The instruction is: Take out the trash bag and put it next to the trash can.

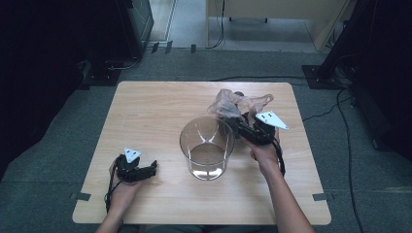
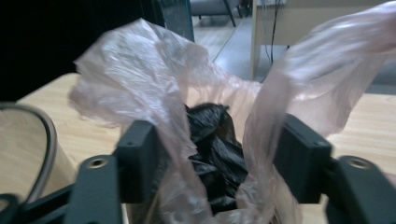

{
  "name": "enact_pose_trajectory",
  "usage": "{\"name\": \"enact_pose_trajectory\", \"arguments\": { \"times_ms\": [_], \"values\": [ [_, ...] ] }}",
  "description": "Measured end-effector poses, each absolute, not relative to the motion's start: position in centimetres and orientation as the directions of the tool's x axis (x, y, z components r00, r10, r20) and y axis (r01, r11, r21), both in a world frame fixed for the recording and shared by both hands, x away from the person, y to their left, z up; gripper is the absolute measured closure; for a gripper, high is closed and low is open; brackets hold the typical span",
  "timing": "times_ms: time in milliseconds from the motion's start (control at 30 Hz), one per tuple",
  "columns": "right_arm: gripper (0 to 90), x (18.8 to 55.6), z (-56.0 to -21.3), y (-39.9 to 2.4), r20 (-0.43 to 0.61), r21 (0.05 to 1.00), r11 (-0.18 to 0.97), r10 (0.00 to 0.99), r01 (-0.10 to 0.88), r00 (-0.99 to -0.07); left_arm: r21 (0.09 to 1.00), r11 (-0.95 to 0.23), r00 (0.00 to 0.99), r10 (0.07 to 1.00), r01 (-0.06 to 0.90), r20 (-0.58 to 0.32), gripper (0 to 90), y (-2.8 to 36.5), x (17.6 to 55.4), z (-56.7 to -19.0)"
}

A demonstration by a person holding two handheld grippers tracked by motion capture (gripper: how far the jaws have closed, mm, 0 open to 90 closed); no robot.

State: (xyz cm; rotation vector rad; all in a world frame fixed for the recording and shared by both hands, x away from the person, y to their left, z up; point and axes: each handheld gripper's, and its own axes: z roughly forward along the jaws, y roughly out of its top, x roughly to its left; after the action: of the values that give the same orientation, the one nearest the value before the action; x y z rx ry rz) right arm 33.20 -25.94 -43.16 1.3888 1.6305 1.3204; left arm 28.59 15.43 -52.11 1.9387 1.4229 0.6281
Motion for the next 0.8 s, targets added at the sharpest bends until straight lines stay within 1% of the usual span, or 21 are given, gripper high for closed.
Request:
{"name": "enact_pose_trajectory", "arguments": {
  "times_ms": [100,233,333,433,667,800],
  "values": [
    [27.7,32.8,-43.3,-26.4,0.138,0.931,-0.038,0.957,0.362,-0.256,0.735,-0.205,0.298,0.955,0.646,0.004,11.5,15.4,28.6,-52.1],
    [22.3,32.4,-43.5,-27.1,0.155,0.922,-0.044,0.953,0.385,-0.261,0.736,-0.205,0.298,0.955,0.646,0.004,11.4,15.4,28.6,-52.1],
    [19.9,32.0,-43.8,-27.3,0.150,0.916,-0.039,0.957,0.399,-0.250,0.736,-0.204,0.297,0.955,0.646,0.004,11.4,15.4,28.6,-52.1],
    [16.4,31.6,-44.2,-27.4,0.145,0.914,-0.027,0.954,0.405,-0.261,0.734,-0.204,0.296,0.955,0.648,0.004,11.5,15.4,28.5,-52.1],
    [14.8,30.7,-44.5,-28.2,0.176,0.908,-0.045,0.943,0.416,-0.283,0.735,-0.204,0.296,0.955,0.647,0.004,11.5,15.4,28.5,-52.1],
    [14.3,30.2,-44.6,-28.7,0.181,0.901,-0.037,0.937,0.432,-0.299,0.736,-0.203,0.295,0.956,0.646,0.004,11.5,15.4,28.5,-52.1]
  ]
}}
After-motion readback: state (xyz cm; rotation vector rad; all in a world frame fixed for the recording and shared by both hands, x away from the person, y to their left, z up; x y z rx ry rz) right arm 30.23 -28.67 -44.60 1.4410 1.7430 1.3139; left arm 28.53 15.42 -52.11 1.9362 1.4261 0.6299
